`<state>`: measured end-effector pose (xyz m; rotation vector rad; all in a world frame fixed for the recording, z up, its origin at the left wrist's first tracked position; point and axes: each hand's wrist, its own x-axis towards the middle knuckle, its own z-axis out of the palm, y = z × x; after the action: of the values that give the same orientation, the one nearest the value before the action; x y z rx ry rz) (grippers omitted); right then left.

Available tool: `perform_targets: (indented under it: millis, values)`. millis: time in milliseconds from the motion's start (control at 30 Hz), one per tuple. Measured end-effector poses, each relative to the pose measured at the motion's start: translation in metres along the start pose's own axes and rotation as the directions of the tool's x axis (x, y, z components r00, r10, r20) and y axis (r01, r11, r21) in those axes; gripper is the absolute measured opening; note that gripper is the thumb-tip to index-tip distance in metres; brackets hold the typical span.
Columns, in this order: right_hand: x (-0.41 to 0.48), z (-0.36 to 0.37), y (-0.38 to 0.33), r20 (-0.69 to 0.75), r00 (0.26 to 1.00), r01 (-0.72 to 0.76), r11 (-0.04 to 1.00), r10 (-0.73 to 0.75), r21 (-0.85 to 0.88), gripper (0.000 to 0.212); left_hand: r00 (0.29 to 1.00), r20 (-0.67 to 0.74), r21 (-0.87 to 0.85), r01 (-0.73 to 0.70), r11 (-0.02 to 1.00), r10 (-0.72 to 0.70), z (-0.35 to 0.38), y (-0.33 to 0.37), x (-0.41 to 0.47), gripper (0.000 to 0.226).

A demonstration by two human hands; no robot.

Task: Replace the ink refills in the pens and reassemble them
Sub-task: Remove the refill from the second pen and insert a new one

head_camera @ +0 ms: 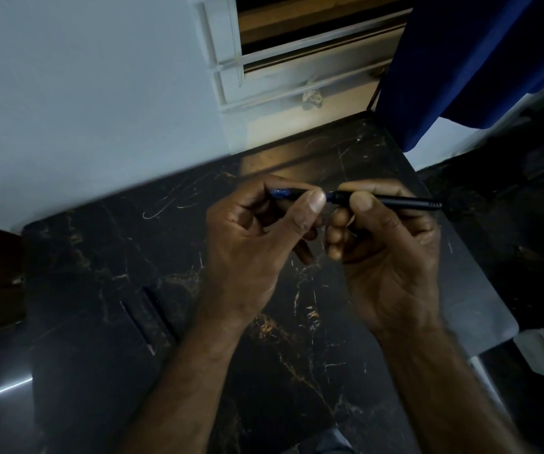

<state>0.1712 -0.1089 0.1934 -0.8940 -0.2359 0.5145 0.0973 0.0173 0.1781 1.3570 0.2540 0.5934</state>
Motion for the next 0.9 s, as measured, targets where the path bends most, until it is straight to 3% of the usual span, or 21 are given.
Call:
perform_targets:
  millis: [200, 333, 500, 633, 700, 900]
  values:
    - [0.001, 0.002, 0.002, 0.03, 1.0, -0.001, 1.0, 0.001, -0.015, 0.018, 0.998, -0.063, -0.073, 0.017, 0.997, -0.022, 0.005, -0.004, -0.003, 0.011]
    - [0.001, 0.001, 0.001, 0.04, 0.999, -0.001, 0.999, 0.003, -0.051, 0.015, 1.0, -0.018, -0.065, 0.016, 0.998, -0.017, 0.004, -0.004, -0.005, 0.016]
    - [0.001, 0.003, 0.007, -0.075, 0.996, 0.035, 0.976, -0.052, -0.213, 0.016, 0.999, -0.009, 0.003, -0.05, 0.999, 0.05, 0.0, -0.002, -0.006, 0.017]
    - [0.0, 0.004, 0.017, -0.2, 0.98, -0.043, 0.955, -0.018, -0.295, 0.034, 0.999, -0.011, -0.002, -0.047, 0.999, 0.047, 0.003, -0.007, -0.011, 0.016]
    - [0.001, 0.002, 0.018, -0.16, 0.987, -0.05, 0.952, 0.001, -0.302, 0.038, 0.999, -0.04, -0.045, -0.018, 0.999, 0.016, 0.003, -0.011, -0.013, 0.016]
    - [0.002, -0.005, 0.008, 0.056, 0.998, 0.02, 0.981, -0.009, -0.195, 0.019, 0.994, -0.107, -0.051, -0.013, 0.999, 0.007, -0.006, -0.015, -0.013, 0.015]
